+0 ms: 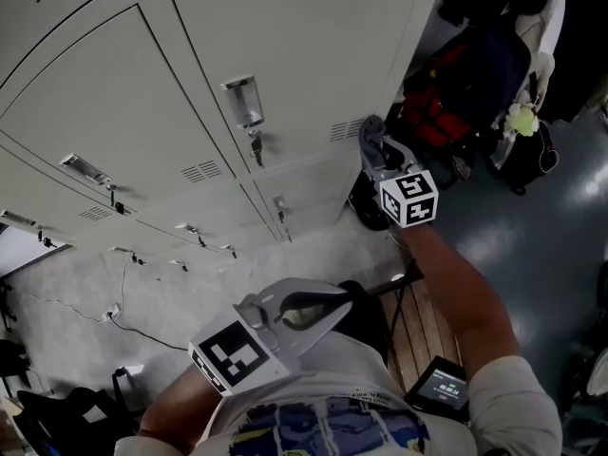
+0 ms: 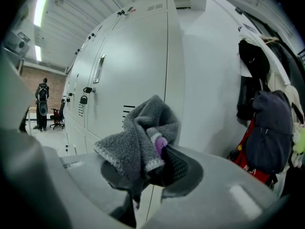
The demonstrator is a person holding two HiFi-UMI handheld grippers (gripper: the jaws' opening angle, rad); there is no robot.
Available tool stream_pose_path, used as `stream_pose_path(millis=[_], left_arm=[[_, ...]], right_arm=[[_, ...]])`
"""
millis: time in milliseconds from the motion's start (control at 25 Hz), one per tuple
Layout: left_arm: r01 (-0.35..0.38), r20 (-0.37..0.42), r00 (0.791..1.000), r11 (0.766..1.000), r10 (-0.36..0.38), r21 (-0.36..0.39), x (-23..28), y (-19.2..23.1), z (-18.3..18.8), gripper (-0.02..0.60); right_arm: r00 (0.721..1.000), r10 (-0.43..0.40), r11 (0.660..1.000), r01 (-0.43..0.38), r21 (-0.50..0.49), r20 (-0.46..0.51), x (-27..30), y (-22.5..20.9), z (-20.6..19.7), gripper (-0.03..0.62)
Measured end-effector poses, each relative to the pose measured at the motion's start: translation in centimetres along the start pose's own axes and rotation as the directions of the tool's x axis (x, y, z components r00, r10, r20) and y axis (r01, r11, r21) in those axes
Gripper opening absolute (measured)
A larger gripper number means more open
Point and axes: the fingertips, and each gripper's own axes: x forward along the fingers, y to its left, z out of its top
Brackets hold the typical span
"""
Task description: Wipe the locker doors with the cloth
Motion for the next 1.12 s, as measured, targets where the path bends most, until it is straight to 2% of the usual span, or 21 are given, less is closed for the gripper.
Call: stream_pose_path(millis=[200,680,1120], left_arm=[[-0.013,0.004,1.000,1.000,0.013,-0.014,-0.3,0.2,-0.5,0.003],[-0.052,0.005,0.999,0.998,0.052,-0.019,-3.1,0.3,-1.1,0.003],[-0.099,0.023,0.995,0.994,0.100,-0.041,-6.0,0.6,-2.2,0.003]], right_arm=[[1.000,0.024,1.000,-0.025,-0.015,-0.012,0.6,1.3,-0.3,0.104],[0.987,0.157,0.987,-0.158,-0.042,-0.025,3.3,10.0,-0.1,0.104],[0.956,0.289,0.952,-0.292,-0.088,-0.040,5.9,18.8,0.6,0.103]])
